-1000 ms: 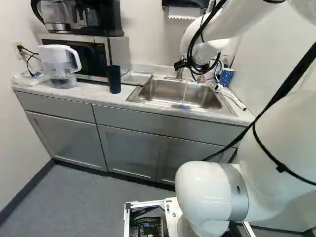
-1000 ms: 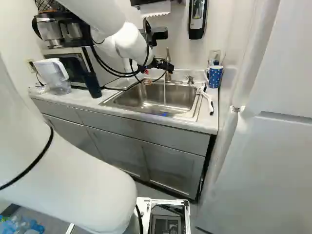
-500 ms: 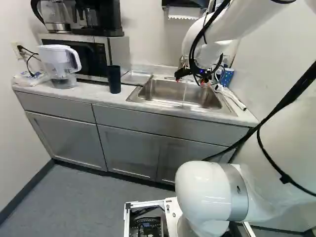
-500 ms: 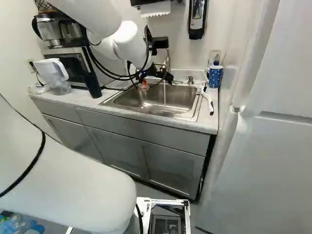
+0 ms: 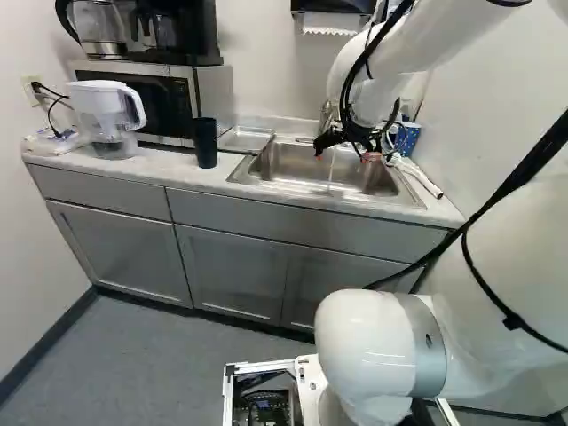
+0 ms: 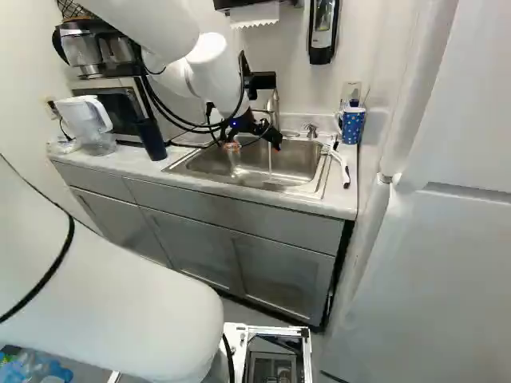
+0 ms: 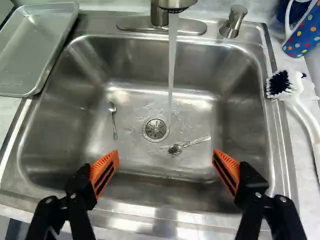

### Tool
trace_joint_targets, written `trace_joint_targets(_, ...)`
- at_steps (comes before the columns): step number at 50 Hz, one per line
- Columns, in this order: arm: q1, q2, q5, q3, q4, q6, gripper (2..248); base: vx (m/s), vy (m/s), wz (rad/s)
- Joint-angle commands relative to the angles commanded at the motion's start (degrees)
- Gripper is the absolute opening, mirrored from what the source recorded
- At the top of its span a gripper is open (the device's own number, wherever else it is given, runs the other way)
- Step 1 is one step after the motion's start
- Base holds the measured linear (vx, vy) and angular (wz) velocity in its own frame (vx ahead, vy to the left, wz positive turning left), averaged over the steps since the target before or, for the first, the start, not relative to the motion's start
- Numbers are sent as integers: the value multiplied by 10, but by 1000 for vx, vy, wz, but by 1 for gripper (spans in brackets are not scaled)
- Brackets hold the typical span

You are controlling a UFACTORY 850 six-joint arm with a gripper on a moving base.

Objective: Rinse the cup and place it in the tray

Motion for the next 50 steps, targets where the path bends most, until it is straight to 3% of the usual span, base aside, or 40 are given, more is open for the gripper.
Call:
trace_joint_targets(11, 12, 1, 0, 0, 0, 0, 247, 0, 0, 0)
trace_joint_targets(50, 99, -13, 0, -11, 0, 0, 247, 0, 0, 0)
